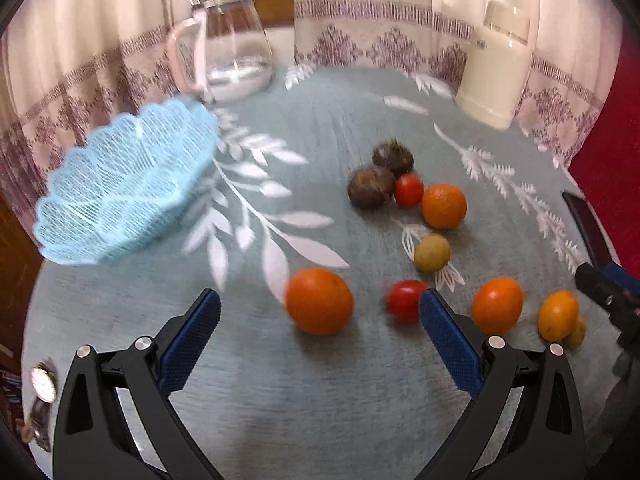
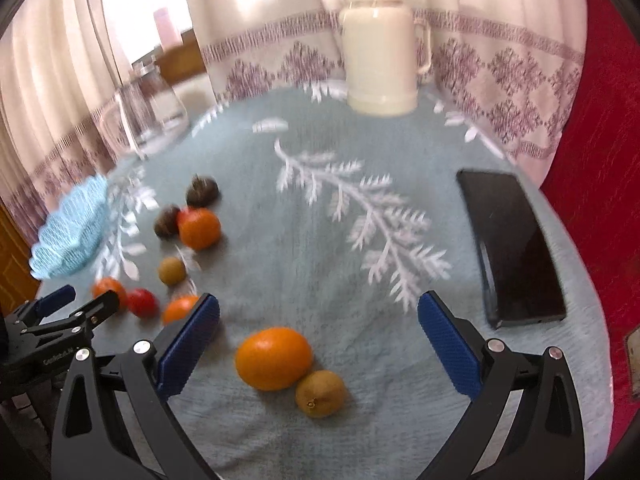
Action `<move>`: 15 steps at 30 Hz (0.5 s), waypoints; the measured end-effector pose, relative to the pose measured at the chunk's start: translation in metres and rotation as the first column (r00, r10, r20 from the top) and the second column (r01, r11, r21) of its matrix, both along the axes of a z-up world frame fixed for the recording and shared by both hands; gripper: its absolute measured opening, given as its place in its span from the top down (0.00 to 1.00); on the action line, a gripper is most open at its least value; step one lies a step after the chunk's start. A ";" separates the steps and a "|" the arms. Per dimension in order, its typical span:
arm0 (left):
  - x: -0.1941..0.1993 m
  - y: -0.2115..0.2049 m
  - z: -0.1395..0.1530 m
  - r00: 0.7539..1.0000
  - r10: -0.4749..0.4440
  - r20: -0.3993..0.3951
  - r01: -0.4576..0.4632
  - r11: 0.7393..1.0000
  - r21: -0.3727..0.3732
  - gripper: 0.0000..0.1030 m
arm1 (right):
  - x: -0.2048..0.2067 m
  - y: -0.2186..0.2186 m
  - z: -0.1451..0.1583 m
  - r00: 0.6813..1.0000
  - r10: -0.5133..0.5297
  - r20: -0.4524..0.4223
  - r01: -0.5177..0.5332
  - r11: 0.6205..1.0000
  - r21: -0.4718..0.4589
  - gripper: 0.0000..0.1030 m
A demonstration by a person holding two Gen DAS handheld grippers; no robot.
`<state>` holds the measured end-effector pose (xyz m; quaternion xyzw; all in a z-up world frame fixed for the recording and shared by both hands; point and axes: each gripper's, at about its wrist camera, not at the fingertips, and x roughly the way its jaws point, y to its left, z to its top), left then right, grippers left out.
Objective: Organize fruits
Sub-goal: 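Lower the right tool onto the brown kiwi and close on it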
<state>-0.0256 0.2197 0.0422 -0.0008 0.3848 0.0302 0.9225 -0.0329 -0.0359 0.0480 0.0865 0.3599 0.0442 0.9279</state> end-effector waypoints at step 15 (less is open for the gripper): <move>-0.038 0.045 0.002 0.999 0.031 0.022 -0.031 0.999 -0.020 0.02 | -0.040 -0.024 0.001 0.998 0.004 0.063 -0.002 0.999 -0.033 0.05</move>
